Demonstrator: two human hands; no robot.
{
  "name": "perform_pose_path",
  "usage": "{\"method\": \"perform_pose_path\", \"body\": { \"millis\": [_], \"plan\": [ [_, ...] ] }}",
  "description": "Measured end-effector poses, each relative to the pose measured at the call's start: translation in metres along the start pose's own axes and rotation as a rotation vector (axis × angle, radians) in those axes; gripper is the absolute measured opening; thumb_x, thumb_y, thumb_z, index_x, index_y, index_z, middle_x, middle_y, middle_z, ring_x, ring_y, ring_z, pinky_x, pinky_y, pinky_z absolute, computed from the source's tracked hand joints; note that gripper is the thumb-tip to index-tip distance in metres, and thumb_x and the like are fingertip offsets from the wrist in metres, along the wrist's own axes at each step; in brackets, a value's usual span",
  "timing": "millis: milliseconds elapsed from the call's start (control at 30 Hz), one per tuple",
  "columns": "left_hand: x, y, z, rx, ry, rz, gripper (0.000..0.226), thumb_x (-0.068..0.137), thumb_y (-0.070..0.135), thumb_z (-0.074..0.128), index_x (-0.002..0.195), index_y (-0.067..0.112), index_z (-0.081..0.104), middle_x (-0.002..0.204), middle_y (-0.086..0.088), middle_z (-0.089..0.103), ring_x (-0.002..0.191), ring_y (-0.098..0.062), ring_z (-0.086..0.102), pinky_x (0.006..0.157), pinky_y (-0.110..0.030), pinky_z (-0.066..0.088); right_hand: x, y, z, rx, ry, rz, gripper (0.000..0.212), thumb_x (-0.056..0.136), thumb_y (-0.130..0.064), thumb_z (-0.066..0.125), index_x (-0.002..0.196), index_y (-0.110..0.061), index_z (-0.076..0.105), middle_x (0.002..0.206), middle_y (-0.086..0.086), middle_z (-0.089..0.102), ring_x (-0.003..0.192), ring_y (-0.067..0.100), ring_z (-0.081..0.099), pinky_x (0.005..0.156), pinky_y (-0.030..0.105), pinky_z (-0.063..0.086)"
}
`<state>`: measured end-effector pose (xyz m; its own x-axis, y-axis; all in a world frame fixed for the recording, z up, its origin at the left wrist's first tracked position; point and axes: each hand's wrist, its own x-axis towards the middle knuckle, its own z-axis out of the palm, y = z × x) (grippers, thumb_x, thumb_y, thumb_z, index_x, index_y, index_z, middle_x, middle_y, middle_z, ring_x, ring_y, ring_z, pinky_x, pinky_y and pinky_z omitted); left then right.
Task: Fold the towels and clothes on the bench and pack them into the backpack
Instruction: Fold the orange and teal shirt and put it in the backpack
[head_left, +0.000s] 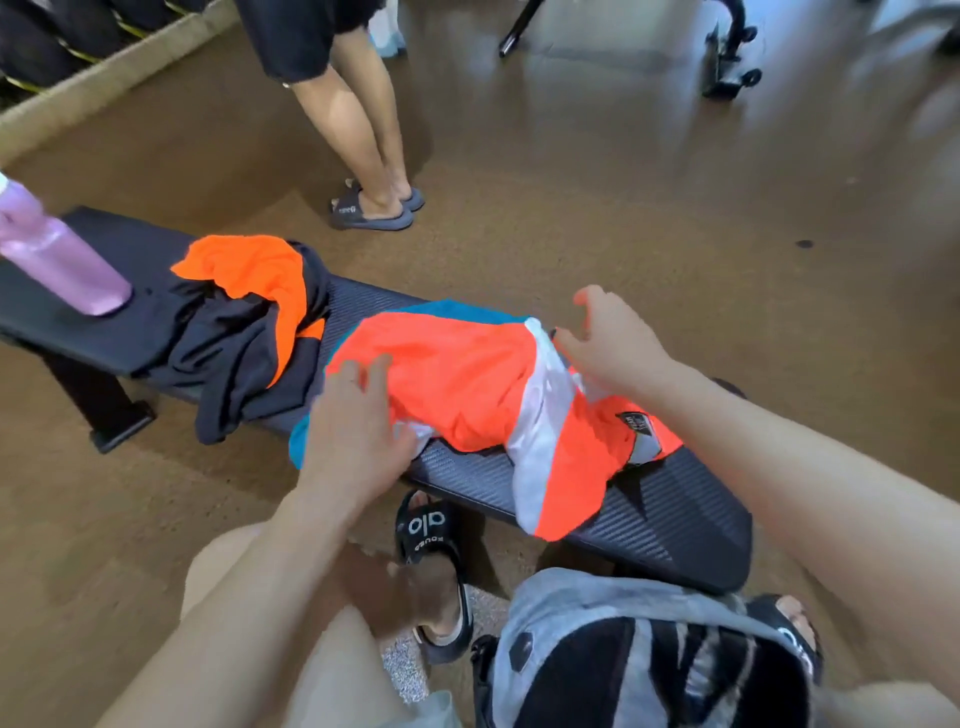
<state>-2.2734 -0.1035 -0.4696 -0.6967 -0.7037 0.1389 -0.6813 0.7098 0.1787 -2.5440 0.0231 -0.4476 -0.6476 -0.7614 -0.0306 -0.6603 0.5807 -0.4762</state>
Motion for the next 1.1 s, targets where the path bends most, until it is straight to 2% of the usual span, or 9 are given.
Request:
{"method": "perform_pose_path", "body": {
  "millis": [167, 300, 367, 500, 633, 733, 900, 1000, 1100],
  "plan": [
    [-0.005, 0.054, 0.022, 0.006, -0.157, 0.478, 0.042, 0.075, 0.035, 0.068, 0.108, 0.015, 0.052, 0.097, -0.008, 0.052, 0.084, -0.035, 0.058, 0.063, -0.042, 0.046, -0.105, 0.016, 0.021, 0.068, -0.009, -0.07, 0.028, 0.083, -0.044, 0.061, 0.094, -0.019, 0.051, 0.085, -0.003, 0.055, 0.081, 0.024, 0.053, 0.069, 0.039, 0.043],
    [0.001, 0.067, 0.044, 0.111, -0.235, 0.498, 0.049, 0.077, 0.034, 0.068, 0.119, 0.017, 0.052, 0.106, -0.009, 0.055, 0.088, -0.034, 0.057, 0.066, -0.042, 0.047, -0.149, 0.04, 0.056, -0.244, -0.06, -0.139, 0.053, 0.074, -0.05, 0.059, 0.114, -0.015, 0.058, 0.101, 0.009, 0.058, 0.091, 0.033, 0.056, 0.073, 0.043, 0.048],
    [0.005, 0.069, 0.047, 0.127, -0.195, 0.481, 0.036, 0.079, 0.028, 0.067, 0.112, 0.018, 0.056, 0.098, -0.009, 0.058, 0.085, -0.035, 0.059, 0.065, -0.042, 0.044, -0.152, 0.046, 0.062, -0.225, -0.044, -0.176, 0.037, 0.08, -0.041, 0.047, 0.102, -0.013, 0.059, 0.092, 0.009, 0.058, 0.085, 0.034, 0.057, 0.069, 0.044, 0.047],
    [0.013, 0.066, 0.041, 0.122, -0.187, 0.402, 0.018, 0.087, 0.018, 0.062, 0.104, 0.015, 0.056, 0.091, -0.01, 0.064, 0.085, -0.037, 0.064, 0.066, -0.044, 0.044, -0.141, 0.041, 0.03, 0.298, -0.041, 0.054, 0.02, 0.091, -0.019, 0.044, 0.092, -0.012, 0.063, 0.075, 0.0, 0.063, 0.072, 0.021, 0.059, 0.07, 0.039, 0.047],
    [0.011, 0.065, 0.018, -0.296, -0.098, 0.287, 0.007, 0.094, 0.025, 0.049, 0.093, 0.019, 0.045, 0.081, -0.011, 0.06, 0.08, -0.036, 0.056, 0.065, -0.045, 0.039, -0.118, 0.022, -0.037, 1.024, -0.048, 0.226, 0.02, 0.091, -0.009, 0.05, 0.076, -0.008, 0.063, 0.05, -0.002, 0.057, 0.039, 0.007, 0.048, 0.043, 0.02, 0.038],
    [0.007, 0.061, -0.002, -0.465, 0.006, 0.325, 0.019, 0.099, 0.031, 0.038, 0.082, 0.025, 0.034, 0.068, 0.002, 0.045, 0.07, -0.026, 0.047, 0.064, -0.045, 0.031, -0.081, 0.032, -0.073, 1.3, 0.014, 0.308, 0.014, 0.086, -0.003, 0.051, 0.091, 0.002, 0.062, 0.06, 0.003, 0.059, 0.049, 0.01, 0.052, 0.046, 0.021, 0.039],
    [0.004, 0.057, 0.01, -0.284, -0.101, 0.357, 0.023, 0.101, 0.041, 0.034, 0.084, 0.026, 0.035, 0.072, -0.006, 0.054, 0.077, -0.036, 0.055, 0.066, -0.047, 0.038, -0.063, 0.088, -0.045, 0.813, 0.0, 0.523, 0.02, 0.082, -0.036, 0.062, 0.086, -0.021, 0.05, 0.065, -0.003, 0.044, 0.051, 0.01, 0.043, 0.043, 0.021, 0.035],
    [0.001, 0.06, 0.023, -0.216, -0.211, 0.363, 0.041, 0.097, 0.054, 0.035, 0.108, 0.019, 0.052, 0.102, -0.006, 0.062, 0.098, -0.031, 0.058, 0.084, -0.046, 0.046, -0.102, 0.088, -0.016, 0.538, -0.096, 0.569, 0.063, 0.073, -0.062, 0.068, 0.118, -0.021, 0.053, 0.094, 0.001, 0.061, 0.086, 0.019, 0.061, 0.074, 0.033, 0.049],
    [-0.002, 0.059, 0.034, -0.112, -0.345, 0.456, 0.062, 0.092, 0.066, 0.036, 0.126, 0.019, 0.057, 0.118, -0.005, 0.06, 0.109, -0.029, 0.056, 0.095, -0.044, 0.046, -0.138, 0.067, 0.011, 0.348, -0.164, 0.422, 0.075, 0.079, -0.049, 0.077, 0.138, -0.017, 0.043, 0.124, 0.002, 0.058, 0.117, 0.023, 0.057, 0.096, 0.038, 0.046]
  ]
}}
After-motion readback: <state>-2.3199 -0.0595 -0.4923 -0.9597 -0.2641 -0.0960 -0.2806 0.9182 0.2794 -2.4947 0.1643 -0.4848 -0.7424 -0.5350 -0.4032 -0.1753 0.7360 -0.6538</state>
